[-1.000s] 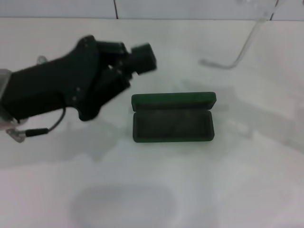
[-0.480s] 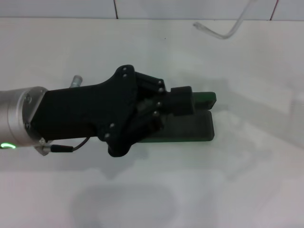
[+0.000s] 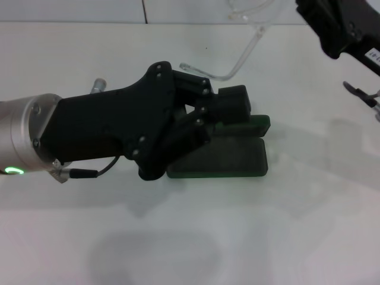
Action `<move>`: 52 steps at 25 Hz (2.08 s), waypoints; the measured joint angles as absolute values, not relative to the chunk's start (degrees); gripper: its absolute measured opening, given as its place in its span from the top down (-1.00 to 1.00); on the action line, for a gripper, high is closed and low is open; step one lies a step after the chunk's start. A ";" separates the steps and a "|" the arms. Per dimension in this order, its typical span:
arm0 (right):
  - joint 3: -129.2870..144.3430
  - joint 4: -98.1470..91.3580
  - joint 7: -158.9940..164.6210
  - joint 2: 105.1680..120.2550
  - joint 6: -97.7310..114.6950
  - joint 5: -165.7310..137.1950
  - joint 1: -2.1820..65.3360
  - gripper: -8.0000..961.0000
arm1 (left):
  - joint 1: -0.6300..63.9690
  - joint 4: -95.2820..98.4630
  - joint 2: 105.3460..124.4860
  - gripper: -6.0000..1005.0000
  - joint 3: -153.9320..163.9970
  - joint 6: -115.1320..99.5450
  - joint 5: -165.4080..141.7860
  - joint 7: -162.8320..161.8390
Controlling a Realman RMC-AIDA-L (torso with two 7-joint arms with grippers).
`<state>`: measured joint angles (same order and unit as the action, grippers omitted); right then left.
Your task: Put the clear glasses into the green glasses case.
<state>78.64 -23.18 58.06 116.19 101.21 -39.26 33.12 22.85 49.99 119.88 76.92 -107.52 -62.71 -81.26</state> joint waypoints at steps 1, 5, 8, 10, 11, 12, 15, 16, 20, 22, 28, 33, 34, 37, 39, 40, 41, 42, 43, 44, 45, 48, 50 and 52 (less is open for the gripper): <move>79.12 -23.13 58.03 116.19 101.09 -39.26 33.26 0.88 | 22.86 49.99 119.88 0.91 76.93 -107.51 -62.53 -81.25; 80.12 -23.04 58.01 116.19 100.99 -39.42 33.31 0.88 | 22.65 50.00 119.88 0.91 76.62 -107.48 -62.12 -81.23; 80.82 -23.03 58.01 116.19 100.97 -39.58 33.24 0.88 | 22.55 50.00 119.88 0.91 76.57 -107.48 -62.00 -81.22; 81.43 -23.02 58.01 116.17 100.97 -39.73 33.16 0.88 | 22.56 49.79 119.88 0.91 76.53 -107.48 -61.93 -81.18; 81.76 -23.03 58.01 116.14 100.97 -39.77 33.14 0.88 | 22.59 49.63 119.88 0.91 76.51 -107.48 -61.90 -81.16; 82.19 -23.02 58.01 116.09 100.95 -39.81 33.11 0.88 | 22.64 49.49 119.88 0.91 76.47 -107.48 -61.87 -81.14; 83.24 -23.06 57.96 115.97 100.80 -40.06 33.10 0.88 | 22.65 49.45 119.88 0.91 76.40 -107.40 -61.51 -81.12; 83.50 -23.11 57.94 115.95 100.77 -40.27 33.10 0.88 | 22.64 49.45 119.88 0.91 76.39 -107.34 -61.31 -81.12; 83.93 -23.55 57.92 115.93 100.65 -42.40 33.29 0.88 | 22.51 49.42 119.79 0.91 76.37 -105.85 -60.82 -81.51; 83.97 -23.61 57.93 115.92 100.31 -43.75 33.46 0.88 | 22.40 49.39 119.76 0.91 76.37 -104.88 -60.81 -81.74; 85.57 -23.72 58.03 116.00 99.23 -44.37 33.99 0.88 | 22.88 47.31 119.67 0.91 76.37 -104.13 -60.79 -81.84; 87.92 -24.18 58.12 116.01 98.37 -44.87 34.76 0.88 | 23.25 46.01 119.63 0.91 76.37 -103.74 -60.80 -81.55; 88.46 -24.35 58.12 116.01 98.09 -44.99 34.89 0.88 | 23.28 45.87 119.62 0.91 76.37 -103.69 -60.80 -81.50; 89.38 -24.61 58.06 116.07 97.24 -45.11 35.06 0.88 | 23.22 45.72 119.61 0.91 76.37 -103.67 -60.78 -81.40; 89.31 -24.61 57.98 116.09 96.87 -44.95 34.89 0.88 | 22.97 45.70 119.61 0.91 76.19 -103.67 -60.69 -81.37; 89.15 -24.61 57.95 116.09 96.70 -44.74 34.75 0.88 | 22.77 45.70 119.61 0.91 75.88 -103.67 -60.64 -81.35; 89.00 -24.61 57.95 116.07 96.61 -44.57 34.62 0.88 | 22.62 45.70 119.61 0.91 75.49 -103.68 -60.61 -81.35; 88.96 -24.62 57.94 116.05 96.57 -44.47 34.58 0.88 | 22.45 45.70 119.62 0.91 74.97 -103.72 -60.58 -81.36; 88.92 -24.61 57.94 116.01 96.55 -44.41 34.54 0.88 | 22.37 45.70 119.62 0.91 74.70 -103.77 -60.57 -81.38; 88.89 -24.61 57.93 115.93 96.54 -44.40 34.52 0.88 | 22.29 45.70 119.62 0.91 74.47 -103.82 -60.56 -81.44; 88.86 -24.61 57.92 115.89 96.53 -44.41 34.50 0.88 | 22.20 45.70 119.61 0.91 74.28 -103.89 -60.56 -81.53; 88.97 -24.61 57.92 115.81 96.41 -44.76 34.51 0.88 | 22.10 45.70 119.61 0.91 73.96 -103.98 -60.55 -81.61; 89.21 -24.60 57.91 115.76 96.26 -45.31 34.65 0.88 | 22.08 45.70 119.61 0.91 73.70 -104.01 -60.54 -81.62; 89.29 -24.58 57.92 115.75 96.17 -46.15 34.75 0.87 | 22.07 45.70 119.61 0.91 73.60 -104.02 -60.52 -81.59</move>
